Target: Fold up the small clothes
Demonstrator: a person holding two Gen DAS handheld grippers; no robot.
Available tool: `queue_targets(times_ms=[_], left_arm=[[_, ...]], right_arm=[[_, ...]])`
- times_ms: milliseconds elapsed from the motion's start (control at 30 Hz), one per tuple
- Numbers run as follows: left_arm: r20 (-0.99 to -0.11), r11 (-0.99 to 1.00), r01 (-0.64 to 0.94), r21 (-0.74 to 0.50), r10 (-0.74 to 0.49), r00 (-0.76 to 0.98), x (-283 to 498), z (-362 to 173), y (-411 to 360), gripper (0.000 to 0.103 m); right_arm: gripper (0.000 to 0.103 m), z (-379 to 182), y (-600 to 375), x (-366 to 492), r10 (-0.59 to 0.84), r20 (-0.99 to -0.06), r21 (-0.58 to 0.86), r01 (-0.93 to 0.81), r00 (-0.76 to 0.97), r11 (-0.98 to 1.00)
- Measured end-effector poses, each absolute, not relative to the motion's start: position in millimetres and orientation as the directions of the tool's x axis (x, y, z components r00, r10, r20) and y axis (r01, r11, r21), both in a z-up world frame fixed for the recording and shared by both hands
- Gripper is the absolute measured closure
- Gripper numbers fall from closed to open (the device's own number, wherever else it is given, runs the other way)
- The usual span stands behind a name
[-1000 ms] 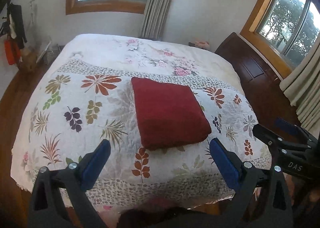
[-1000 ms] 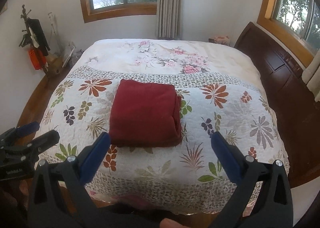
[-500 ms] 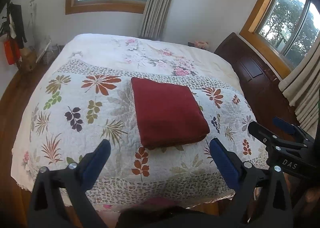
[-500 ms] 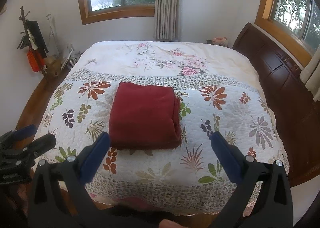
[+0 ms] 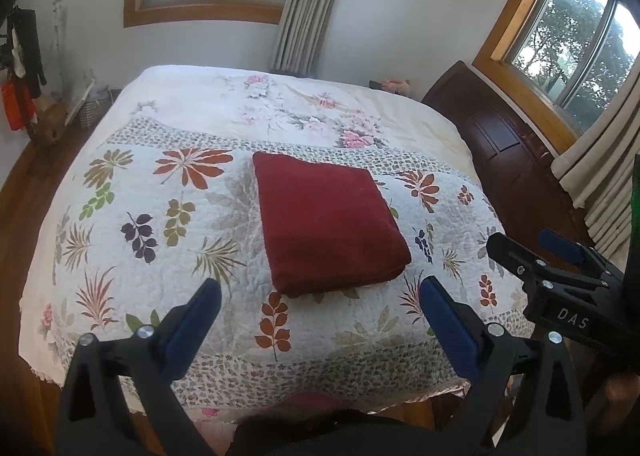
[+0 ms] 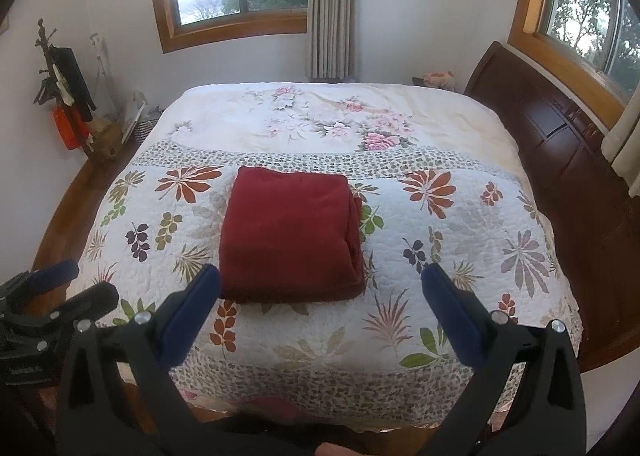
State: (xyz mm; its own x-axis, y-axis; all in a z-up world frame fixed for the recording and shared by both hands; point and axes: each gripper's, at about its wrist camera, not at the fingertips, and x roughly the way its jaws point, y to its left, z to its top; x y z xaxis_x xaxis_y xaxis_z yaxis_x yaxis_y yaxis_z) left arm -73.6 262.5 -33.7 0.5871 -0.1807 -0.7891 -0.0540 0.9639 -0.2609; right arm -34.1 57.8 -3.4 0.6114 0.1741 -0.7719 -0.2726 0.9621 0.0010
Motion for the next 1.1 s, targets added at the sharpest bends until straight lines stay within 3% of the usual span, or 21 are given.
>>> queue_targets(times_ms=[1100], left_arm=[[-0.810,0.967,-0.072,-0.243,-0.162,0.564,-54,-44,267,0.004]], right_arm=[[0.003,-18,67,-7,0.190,-0.791,0.026,-0.278,0.581,0.960]])
